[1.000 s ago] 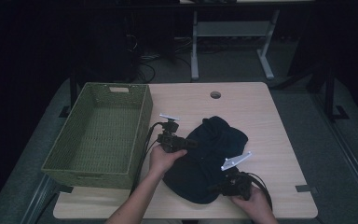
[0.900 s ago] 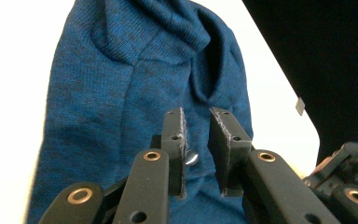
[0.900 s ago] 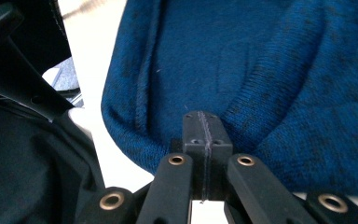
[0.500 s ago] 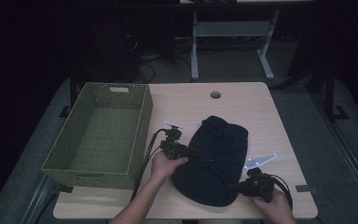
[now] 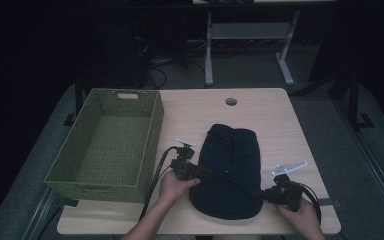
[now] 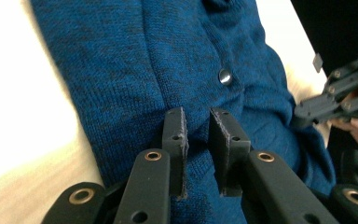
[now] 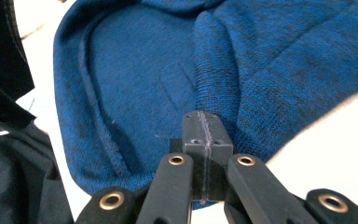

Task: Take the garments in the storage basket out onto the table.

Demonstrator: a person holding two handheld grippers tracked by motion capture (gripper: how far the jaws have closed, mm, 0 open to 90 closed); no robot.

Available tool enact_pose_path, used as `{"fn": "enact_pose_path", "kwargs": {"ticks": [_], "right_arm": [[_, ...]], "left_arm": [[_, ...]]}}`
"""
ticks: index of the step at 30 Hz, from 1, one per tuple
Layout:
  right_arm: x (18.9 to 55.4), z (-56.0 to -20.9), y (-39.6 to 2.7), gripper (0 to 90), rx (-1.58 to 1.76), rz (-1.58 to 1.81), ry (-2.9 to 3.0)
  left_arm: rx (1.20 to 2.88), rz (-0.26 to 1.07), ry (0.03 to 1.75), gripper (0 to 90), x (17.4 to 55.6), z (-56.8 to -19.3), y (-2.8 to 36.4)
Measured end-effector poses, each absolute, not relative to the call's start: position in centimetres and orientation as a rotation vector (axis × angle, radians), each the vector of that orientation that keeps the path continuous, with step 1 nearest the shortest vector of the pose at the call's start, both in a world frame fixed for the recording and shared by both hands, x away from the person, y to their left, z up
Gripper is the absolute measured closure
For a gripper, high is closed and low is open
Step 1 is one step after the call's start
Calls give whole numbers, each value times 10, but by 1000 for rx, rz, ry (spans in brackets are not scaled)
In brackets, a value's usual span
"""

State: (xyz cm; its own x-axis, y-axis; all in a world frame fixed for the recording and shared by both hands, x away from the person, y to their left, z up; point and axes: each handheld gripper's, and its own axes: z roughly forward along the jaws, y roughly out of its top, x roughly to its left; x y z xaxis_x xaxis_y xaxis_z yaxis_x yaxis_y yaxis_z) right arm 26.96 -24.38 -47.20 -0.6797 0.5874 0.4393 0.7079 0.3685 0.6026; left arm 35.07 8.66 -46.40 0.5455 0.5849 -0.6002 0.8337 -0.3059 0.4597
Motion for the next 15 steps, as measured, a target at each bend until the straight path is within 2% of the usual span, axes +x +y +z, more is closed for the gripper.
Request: {"fn": "enact_pose_path", "kwargs": {"ticks": [8,15], "right_arm": [[275,-472,-242,893,-1180,-1204,-2476],[278,-459,-238,839,-1146,-1261,-2463]], "left_arm": [[2004,-410,1129,773,332,-466,98],[1971,-365,1098,760,330,-453,103]]}}
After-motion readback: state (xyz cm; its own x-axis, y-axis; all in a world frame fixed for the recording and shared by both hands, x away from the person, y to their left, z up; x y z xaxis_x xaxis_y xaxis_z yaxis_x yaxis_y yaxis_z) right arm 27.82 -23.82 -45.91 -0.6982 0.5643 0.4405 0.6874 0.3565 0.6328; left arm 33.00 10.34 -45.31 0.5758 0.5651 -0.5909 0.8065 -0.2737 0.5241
